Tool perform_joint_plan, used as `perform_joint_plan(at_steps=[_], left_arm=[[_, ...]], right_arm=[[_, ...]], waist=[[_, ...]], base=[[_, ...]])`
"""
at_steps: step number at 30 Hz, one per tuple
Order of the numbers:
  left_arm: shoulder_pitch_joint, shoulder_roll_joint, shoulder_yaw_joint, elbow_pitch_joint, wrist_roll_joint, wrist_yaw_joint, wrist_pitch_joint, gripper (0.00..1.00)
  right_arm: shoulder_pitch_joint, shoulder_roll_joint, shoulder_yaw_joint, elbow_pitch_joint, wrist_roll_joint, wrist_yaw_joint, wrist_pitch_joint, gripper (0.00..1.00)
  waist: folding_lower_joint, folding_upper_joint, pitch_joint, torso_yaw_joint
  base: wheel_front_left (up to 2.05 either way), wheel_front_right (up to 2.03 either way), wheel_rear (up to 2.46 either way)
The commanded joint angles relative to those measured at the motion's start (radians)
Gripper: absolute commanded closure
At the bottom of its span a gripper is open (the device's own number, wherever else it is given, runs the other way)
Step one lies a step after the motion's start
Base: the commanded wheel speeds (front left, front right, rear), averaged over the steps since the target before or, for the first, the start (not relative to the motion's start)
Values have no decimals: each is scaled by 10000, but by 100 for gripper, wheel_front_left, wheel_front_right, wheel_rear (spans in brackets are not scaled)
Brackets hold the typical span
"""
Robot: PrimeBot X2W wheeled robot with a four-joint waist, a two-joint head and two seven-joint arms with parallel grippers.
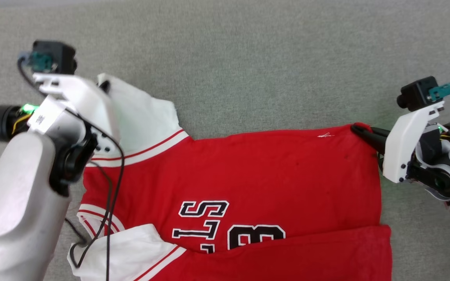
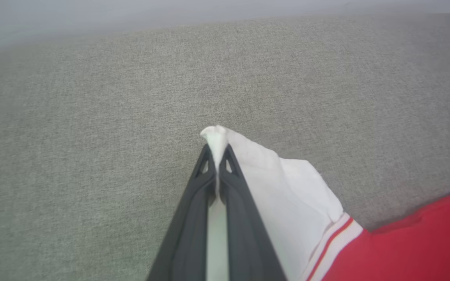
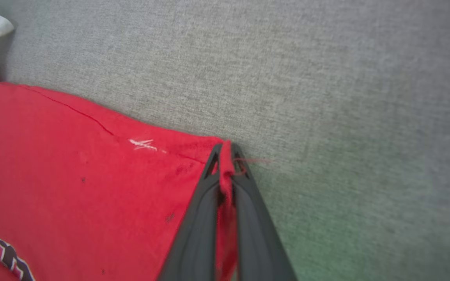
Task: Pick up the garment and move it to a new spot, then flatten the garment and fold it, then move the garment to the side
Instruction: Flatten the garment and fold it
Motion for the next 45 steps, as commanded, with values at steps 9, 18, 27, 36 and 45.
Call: perform_joint_plan(at_steps=[9, 18, 27, 36, 45], left_arm=[[3590, 534, 1248, -1339, -709, 698, -1293, 100], [6840, 109, 2008, -1924, -1584, 1109, -2092, 100], [8619, -617, 2035, -1334, -2263, 960, -2546, 100], [8280, -918, 1971, -105, -1973, 693, -3667, 5], [7604, -690, 1653, -422, -959, 281, -5187, 0]], right_arm=[[1880, -449, -263, -868, -237, -5, -1661, 100], [3992, -94, -733, -1073, -275, -7, -2179, 100], [5825, 902, -1411, -405, -517, -7, -2833, 100], [6618, 1623, -1949, -114, -1005, -14, -3614, 0], [6661, 1073, -3143, -1173, -1728, -5, -4000, 0]], waist=[[0, 0, -1738, -244], [0, 0, -2524, -255], [0, 0, -2774, -225], [0, 0, -3045, -323], [0, 0, -3367, -366]], base=[[0, 0, 0], [0, 0, 0], [0, 0, 0], [0, 0, 0], [0, 0, 0]])
